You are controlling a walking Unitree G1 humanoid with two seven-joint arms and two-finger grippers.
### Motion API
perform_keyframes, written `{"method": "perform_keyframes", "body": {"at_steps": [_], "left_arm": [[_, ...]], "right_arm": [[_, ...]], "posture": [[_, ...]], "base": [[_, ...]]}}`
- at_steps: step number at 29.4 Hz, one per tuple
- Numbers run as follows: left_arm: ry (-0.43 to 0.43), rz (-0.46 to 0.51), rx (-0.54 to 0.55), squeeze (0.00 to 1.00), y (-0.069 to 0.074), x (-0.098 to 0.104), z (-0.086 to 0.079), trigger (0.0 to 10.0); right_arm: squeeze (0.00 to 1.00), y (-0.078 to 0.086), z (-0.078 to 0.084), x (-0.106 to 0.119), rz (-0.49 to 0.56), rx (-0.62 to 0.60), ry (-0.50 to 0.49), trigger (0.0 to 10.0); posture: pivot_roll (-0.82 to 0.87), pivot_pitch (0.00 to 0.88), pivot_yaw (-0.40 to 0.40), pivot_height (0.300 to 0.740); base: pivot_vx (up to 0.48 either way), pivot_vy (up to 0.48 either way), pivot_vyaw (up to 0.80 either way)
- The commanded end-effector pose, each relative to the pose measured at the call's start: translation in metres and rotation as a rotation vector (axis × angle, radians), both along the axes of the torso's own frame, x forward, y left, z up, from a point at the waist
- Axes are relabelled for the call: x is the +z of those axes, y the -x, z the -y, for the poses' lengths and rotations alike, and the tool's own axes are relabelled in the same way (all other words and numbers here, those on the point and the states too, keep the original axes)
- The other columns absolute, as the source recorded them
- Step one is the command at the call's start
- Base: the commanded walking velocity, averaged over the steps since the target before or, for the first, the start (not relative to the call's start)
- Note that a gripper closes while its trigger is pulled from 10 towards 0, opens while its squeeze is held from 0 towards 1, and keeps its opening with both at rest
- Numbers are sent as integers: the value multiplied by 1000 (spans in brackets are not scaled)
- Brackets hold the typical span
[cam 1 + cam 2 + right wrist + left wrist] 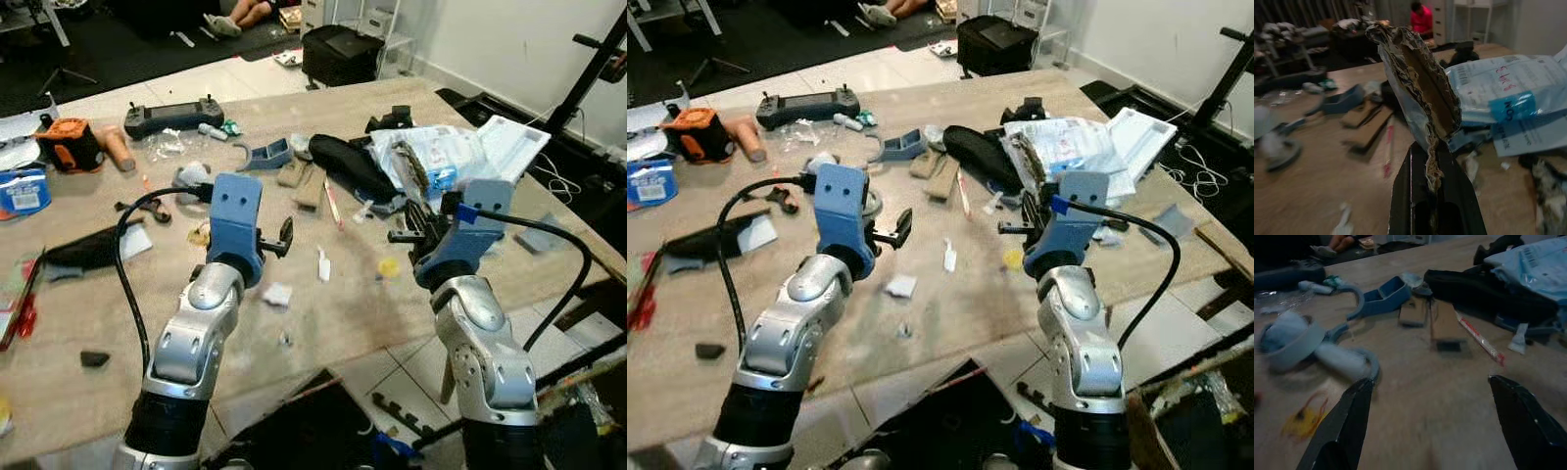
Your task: Picking trash to rubbish bin
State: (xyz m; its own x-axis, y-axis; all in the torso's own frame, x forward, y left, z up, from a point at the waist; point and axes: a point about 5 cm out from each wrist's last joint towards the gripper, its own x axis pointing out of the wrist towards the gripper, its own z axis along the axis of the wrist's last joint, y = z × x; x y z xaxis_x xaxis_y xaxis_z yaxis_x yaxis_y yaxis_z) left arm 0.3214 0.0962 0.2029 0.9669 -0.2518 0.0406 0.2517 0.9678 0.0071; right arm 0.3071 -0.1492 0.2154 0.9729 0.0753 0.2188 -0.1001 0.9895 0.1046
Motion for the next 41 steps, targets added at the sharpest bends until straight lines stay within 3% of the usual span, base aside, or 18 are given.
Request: {"method": "perform_keyframes", "body": {"at_steps": [1, 8, 19, 23, 27, 41], "left_arm": [[6, -21, -23, 0, 1, -3, 5, 10000], [3, -28, -26, 0, 1, -4, 5, 10000], [-67, -68, -76, 0, 5, -11, 9, 10000], [-25, -93, -59, 0, 4, -14, 8, 10000], [-70, -97, -49, 0, 3, -15, 6, 10000], [-63, -76, -39, 0, 3, -13, 7, 10000]], "right_arm": [[0, 4, 0, -2, -8, 3, -7, 10000], [0, 5, 0, -2, -15, 1, -8, 10000], [0, 7, -1, -3, -26, 1, -11, 10000], [0, 7, -1, -4, -30, 0, -13, 10000], [0, 8, -1, -4, -36, 2, -15, 10000], [0, 7, -1, -5, -42, 2, -32, 10000]], "posture": [[-1, 146, 15, 740], [0, 147, 16, 740], [0, 156, 16, 740], [0, 156, 16, 740], [1, 160, 15, 740], [0, 160, 15, 740]], "base": [[-394, 0, 0], [-383, 0, 0], [0, -87, 0], [0, -240, 0], [0, 0, 0], [0, 0, 0]]}}
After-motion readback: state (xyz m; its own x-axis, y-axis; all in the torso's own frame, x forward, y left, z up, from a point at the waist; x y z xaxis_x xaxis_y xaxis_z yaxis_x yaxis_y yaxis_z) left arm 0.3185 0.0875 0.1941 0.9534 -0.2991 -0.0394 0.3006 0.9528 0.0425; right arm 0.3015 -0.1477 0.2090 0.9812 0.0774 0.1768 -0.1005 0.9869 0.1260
